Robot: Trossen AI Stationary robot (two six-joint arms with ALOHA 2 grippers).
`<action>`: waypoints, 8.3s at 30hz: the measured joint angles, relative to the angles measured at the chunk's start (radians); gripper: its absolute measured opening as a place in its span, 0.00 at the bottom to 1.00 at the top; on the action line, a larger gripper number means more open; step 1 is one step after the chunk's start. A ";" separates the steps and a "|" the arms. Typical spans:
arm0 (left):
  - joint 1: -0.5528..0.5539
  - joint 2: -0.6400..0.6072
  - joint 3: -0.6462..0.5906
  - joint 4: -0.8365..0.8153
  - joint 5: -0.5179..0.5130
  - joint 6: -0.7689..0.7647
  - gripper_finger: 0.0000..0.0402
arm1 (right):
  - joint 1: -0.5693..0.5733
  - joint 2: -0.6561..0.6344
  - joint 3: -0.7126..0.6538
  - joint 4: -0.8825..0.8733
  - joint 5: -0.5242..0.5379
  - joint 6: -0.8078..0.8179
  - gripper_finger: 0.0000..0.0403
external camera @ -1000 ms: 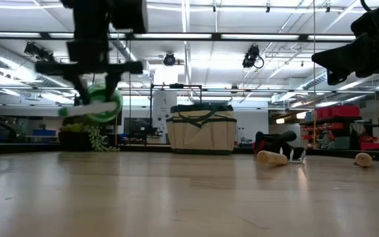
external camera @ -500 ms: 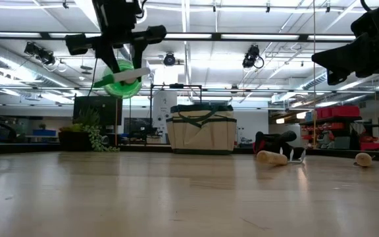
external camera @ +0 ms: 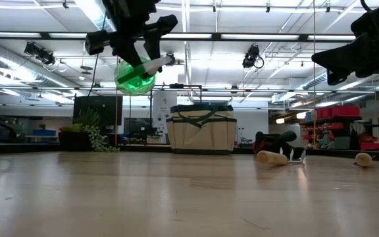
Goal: Pick & Place Garden tools in Gardening bag
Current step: Put the green spray bottle into the white gardening bag
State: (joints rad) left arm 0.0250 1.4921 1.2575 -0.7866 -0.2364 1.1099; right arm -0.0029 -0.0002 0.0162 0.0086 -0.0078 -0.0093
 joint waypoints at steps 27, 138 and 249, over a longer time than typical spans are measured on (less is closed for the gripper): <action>0.069 0.000 0.132 0.030 -0.014 -0.066 0.37 | 0.000 0.000 0.000 0.000 0.000 0.000 0.06; 0.195 0.196 0.424 -0.135 0.300 -0.777 0.37 | 0.000 0.000 0.000 0.000 0.001 0.000 0.06; 0.193 0.399 0.517 -0.319 0.309 -0.730 0.37 | 0.000 0.565 0.622 -0.123 0.105 0.462 0.00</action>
State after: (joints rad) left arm 0.2184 1.8915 1.7741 -1.1061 0.0731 0.3801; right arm -0.0030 0.5651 0.6384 -0.1146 0.0975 0.4522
